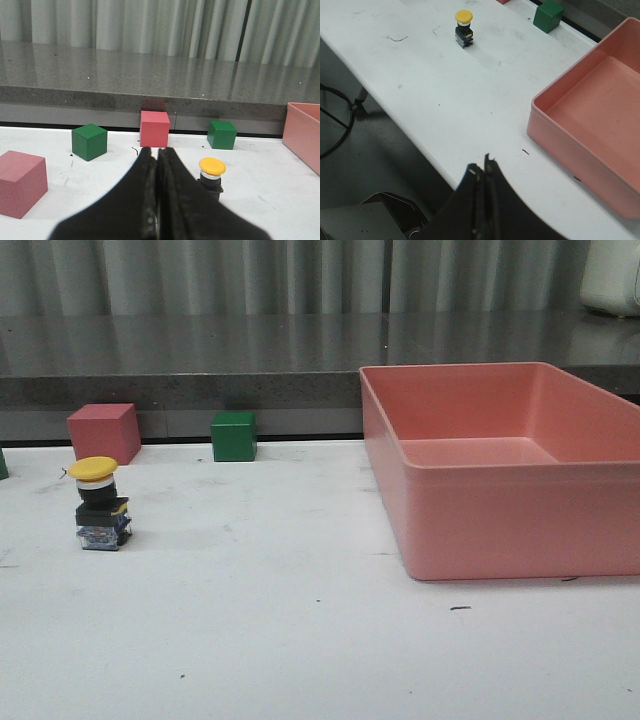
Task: Place and stand button with both arms
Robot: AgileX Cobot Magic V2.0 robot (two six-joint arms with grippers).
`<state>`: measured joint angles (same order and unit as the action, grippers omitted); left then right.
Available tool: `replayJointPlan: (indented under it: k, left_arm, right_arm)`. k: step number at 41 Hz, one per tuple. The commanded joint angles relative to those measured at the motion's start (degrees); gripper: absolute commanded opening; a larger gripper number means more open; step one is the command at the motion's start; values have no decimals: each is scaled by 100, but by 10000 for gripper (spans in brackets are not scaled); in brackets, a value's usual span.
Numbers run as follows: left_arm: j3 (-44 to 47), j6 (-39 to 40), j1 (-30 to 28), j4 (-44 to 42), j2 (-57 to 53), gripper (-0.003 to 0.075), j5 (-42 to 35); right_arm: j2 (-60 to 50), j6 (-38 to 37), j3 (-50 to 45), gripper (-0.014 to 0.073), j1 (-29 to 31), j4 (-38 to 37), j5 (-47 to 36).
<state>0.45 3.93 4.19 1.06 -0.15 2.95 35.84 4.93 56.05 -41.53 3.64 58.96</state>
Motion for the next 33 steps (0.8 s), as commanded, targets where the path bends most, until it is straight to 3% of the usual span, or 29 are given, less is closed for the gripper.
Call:
replayJointPlan:
  k: [1,6,13,24,33]
  left_arm:
    - [92,38,-2,-1,-145,-20,-419]
    - [92,38,-2,-1,-145,-20,-419]
    - [92,38,-2,-1,-135,-20,-419]
    - [92,38,-2,-1,-135,-20,-419]
    - [92,38,-2,-1,-135,-20,-419]
  right_arm:
    - [-50,49,72,-68,22,28,-437]
    - [-400,49,-252,-68,291,24,-553]
    - [-1301,49,-1136,-68,1367,18,-1157]
    - [-2820,49,-3023,-68,2815,-206,-3228]
    - [-3276,49,-4309,-68,3658,-56,-4656]
